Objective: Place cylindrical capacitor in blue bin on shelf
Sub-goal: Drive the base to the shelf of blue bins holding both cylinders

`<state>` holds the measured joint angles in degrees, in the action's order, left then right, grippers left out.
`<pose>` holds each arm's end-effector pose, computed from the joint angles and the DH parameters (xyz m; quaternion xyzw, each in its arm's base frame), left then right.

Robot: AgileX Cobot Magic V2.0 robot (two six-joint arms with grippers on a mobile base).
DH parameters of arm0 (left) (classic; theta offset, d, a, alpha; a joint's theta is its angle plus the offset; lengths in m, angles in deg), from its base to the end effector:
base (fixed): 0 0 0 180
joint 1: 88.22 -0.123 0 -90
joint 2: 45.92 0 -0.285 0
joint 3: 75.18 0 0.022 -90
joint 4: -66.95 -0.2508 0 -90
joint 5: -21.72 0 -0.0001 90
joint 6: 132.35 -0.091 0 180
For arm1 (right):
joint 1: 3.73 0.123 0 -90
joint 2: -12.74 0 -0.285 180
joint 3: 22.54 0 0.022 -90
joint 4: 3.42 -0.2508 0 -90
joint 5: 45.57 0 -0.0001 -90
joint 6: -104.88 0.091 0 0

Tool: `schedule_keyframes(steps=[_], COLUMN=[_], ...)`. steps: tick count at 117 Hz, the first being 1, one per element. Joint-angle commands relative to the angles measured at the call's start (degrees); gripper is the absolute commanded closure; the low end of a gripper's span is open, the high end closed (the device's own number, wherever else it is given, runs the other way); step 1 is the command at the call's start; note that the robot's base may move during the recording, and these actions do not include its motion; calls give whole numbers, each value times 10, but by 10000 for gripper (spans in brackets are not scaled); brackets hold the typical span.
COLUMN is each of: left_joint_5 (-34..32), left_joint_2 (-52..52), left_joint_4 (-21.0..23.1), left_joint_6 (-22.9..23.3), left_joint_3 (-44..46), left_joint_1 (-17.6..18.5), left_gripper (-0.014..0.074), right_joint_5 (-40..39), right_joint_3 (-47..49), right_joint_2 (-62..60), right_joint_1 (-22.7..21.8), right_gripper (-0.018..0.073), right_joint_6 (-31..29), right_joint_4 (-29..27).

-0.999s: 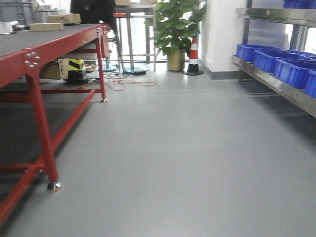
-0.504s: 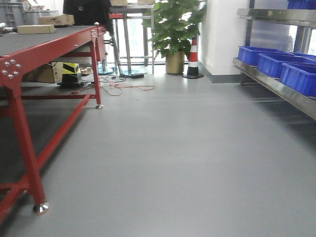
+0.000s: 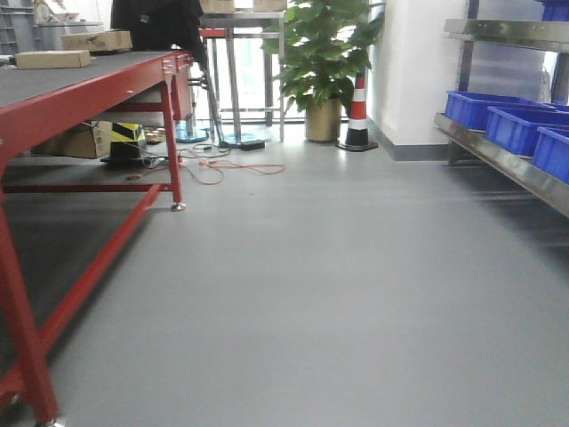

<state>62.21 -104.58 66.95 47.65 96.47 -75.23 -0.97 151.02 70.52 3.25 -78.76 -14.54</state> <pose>0.1567 -0.0361 0.4572 0.0912 0.8013 -0.0669 0.5875 0.1473 0.0305 0.4646 -0.0585 0.8074 0.1123 0.5762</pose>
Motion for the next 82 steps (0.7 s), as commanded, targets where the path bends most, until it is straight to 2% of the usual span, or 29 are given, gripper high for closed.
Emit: schedule_keyframes(steps=[1, 82], left_joint_5=[-12, -12], left_joint_2=[2, 2], left_joint_4=[4, 4], left_joint_6=[0, 0], left_joint_3=[0, 0], left_joint_1=[4, 4], left_gripper=[707, 707], right_joint_5=[-15, -16], right_joint_3=[5, 5], right_joint_2=[-3, -3], right_joint_1=[1, 1], right_gripper=[662, 662], right_joint_6=[-4, -4], right_joint_4=[0, 0])
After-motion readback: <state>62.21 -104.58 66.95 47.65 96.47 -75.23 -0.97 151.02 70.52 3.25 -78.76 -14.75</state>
